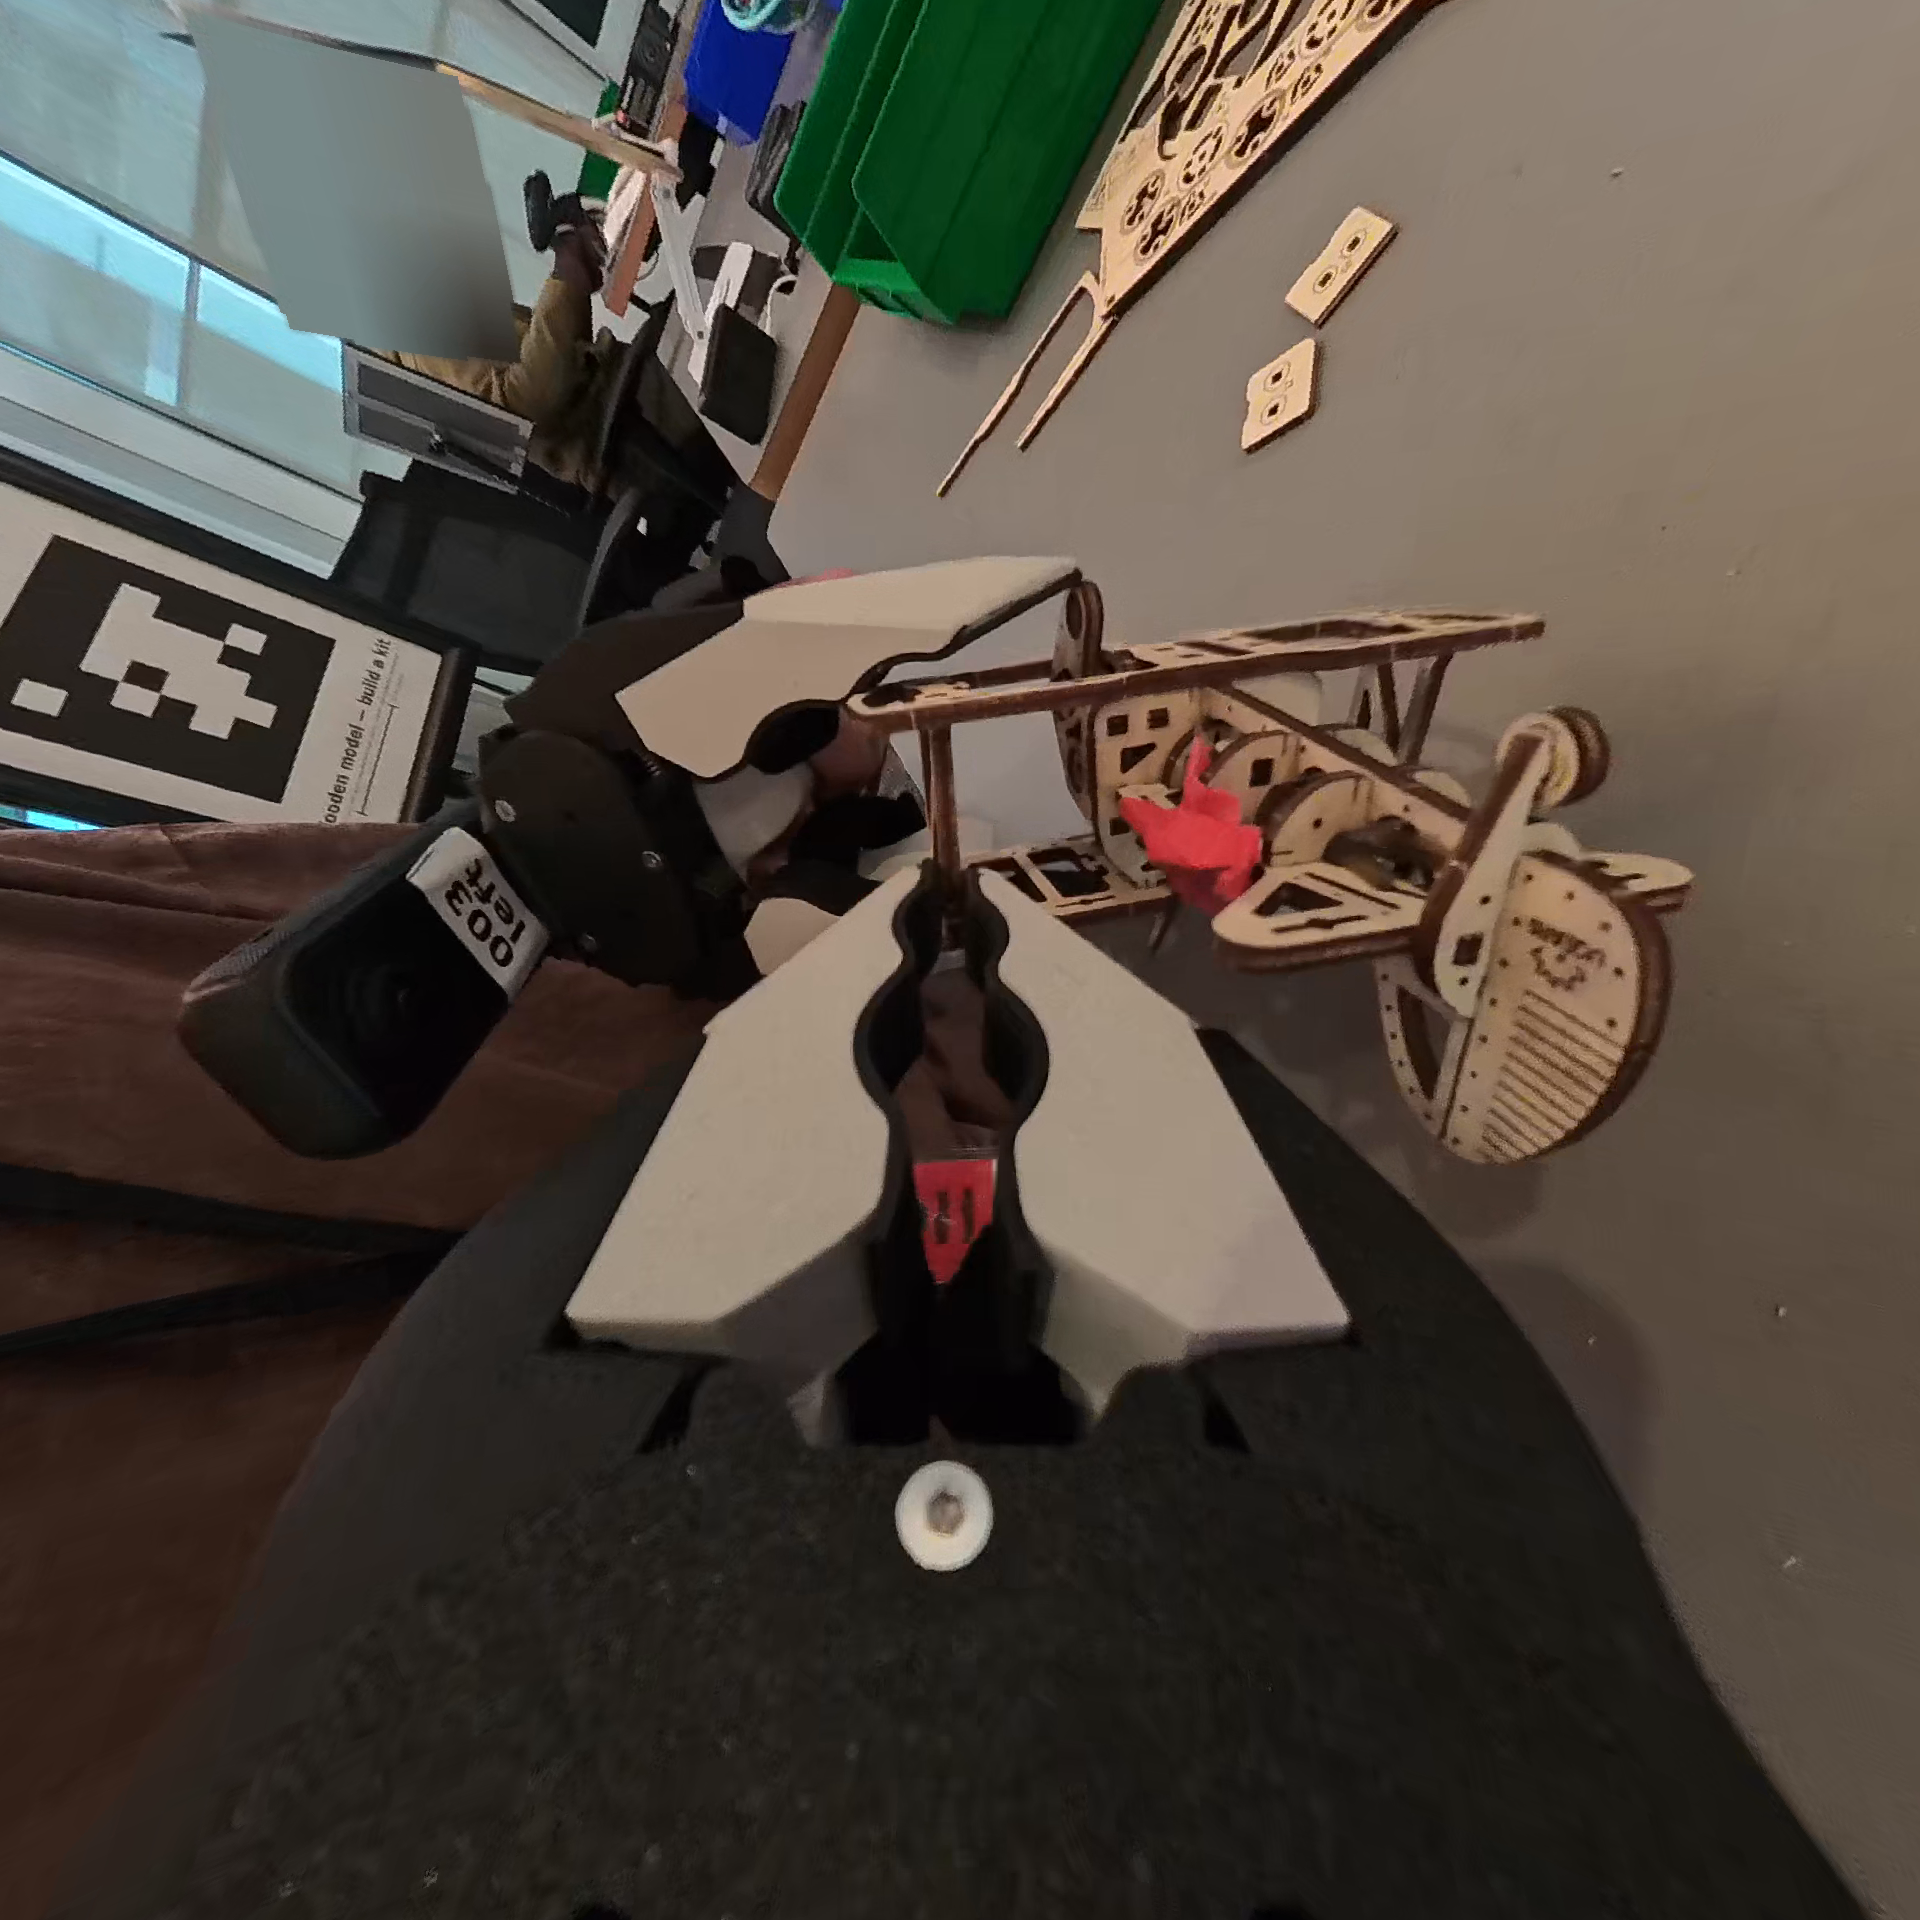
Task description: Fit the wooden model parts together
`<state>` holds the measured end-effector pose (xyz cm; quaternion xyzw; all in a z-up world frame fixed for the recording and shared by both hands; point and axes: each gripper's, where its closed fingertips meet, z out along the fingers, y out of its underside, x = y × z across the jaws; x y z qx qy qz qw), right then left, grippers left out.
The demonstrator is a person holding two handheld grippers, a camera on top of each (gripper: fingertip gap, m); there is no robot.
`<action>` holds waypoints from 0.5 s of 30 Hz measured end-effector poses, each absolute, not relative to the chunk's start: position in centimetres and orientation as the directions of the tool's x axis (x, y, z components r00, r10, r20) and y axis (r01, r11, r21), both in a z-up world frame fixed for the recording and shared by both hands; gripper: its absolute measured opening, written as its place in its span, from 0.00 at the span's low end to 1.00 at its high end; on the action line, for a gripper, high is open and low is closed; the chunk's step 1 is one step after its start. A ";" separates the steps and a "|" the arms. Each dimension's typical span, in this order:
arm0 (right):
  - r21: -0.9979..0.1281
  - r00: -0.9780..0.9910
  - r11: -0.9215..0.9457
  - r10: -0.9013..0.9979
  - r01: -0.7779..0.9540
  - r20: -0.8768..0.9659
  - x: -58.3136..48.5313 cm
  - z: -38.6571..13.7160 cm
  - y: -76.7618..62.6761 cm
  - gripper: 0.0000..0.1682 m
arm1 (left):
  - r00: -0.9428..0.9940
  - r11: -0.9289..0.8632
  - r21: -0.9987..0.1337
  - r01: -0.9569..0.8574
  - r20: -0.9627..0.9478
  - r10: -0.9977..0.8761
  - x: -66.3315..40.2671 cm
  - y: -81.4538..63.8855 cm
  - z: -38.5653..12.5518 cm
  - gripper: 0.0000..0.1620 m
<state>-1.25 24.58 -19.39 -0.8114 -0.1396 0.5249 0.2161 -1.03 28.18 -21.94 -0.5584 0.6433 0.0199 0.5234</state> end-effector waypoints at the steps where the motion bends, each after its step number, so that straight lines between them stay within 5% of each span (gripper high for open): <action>1: -0.506 0.408 -0.863 0.461 -0.003 -0.788 -1.3 -19.4 24.6 0.01 | 0.171 0.372 -0.561 -0.740 -0.690 -0.703 -1.0 28.1 -22.0 0.36; 5: -0.591 0.413 -0.806 0.537 -0.004 -0.736 -1.5 -19.1 24.9 0.01 | 0.213 0.332 -0.656 -0.677 -0.607 -0.765 -0.5 27.2 -21.4 0.34; 15: -0.602 0.275 -0.799 0.578 -0.002 -0.768 -1.7 -19.0 24.2 0.01 | 0.187 0.321 -0.713 -0.624 -0.535 -0.824 -0.4 26.7 -21.5 0.32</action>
